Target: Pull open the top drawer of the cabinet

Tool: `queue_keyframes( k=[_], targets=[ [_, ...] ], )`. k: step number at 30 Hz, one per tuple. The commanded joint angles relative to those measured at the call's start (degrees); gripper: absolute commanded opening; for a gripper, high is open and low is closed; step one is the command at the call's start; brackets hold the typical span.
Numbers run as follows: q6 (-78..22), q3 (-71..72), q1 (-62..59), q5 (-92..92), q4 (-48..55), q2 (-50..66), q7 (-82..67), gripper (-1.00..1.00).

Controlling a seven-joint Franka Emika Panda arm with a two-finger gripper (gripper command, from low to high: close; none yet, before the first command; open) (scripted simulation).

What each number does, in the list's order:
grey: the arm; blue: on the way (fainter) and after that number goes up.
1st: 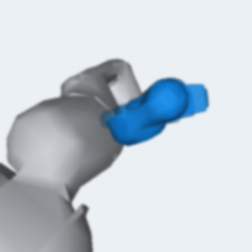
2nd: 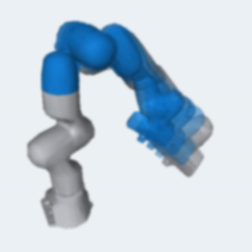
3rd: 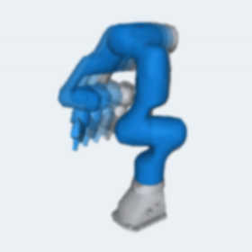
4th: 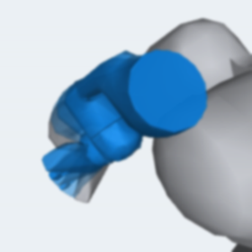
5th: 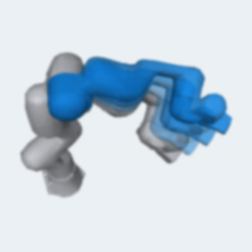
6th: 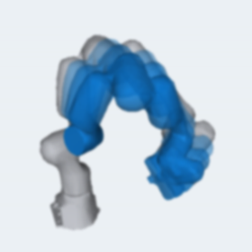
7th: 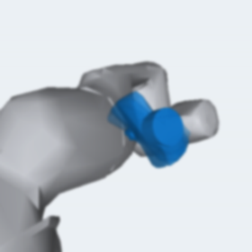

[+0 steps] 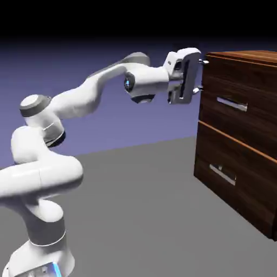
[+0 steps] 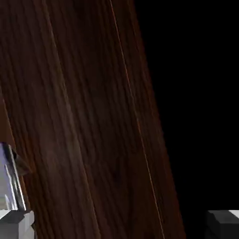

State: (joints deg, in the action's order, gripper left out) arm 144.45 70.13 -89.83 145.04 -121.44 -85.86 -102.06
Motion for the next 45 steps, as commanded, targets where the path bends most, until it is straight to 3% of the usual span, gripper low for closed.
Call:
queue_keyframes(
  k=[1, 5, 13, 14, 29, 40, 41, 45],
  targets=[
    [-0.51, 1.21, -1.56, 2.49, 0.68, -0.92, -2.49, 0.0],
    [-2.54, 6.02, -7.77, 12.45, 3.4, -4.57, -12.41, 0.0],
    [0.4, 7.03, -15.94, 13.18, 14.46, -4.16, -11.26, 0.0],
    [0.4, 7.03, -15.94, 13.18, 14.46, -4.16, -11.26, -1.0],
    [-5.93, 3.9, 6.88, 10.23, -14.6, -6.05, -14.0, -1.0],
    [-4.9, -0.17, 27.74, 3.25, -34.21, -9.11, -13.15, -1.0],
    [-4.9, -0.17, 27.74, 3.25, -34.21, -9.11, -13.15, 1.0],
    [-3.12, -1.36, 33.97, 0.3, -38.55, -10.25, -12.07, 1.0]
  ],
)
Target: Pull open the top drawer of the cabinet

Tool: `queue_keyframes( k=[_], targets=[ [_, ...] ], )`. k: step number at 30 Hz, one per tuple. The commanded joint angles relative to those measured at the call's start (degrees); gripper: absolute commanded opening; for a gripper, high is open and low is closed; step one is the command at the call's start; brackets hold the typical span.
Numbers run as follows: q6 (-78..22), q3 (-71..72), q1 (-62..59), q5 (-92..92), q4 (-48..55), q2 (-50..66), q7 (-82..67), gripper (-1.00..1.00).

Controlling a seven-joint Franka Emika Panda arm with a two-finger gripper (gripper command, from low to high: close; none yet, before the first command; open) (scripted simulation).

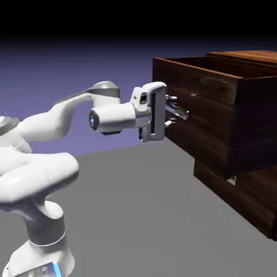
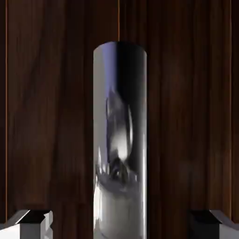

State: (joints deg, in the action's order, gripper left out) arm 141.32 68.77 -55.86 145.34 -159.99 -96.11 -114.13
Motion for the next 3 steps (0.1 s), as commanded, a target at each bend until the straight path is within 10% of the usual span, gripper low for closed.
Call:
queue_keyframes(
  k=[1, 3],
  targets=[
    [0.59, -0.4, 2.08, -0.99, -1.45, -0.38, 0.36, 1.0],
    [1.22, -0.82, 4.28, -2.03, -2.99, -0.79, 0.74, 1.0]
  ],
)
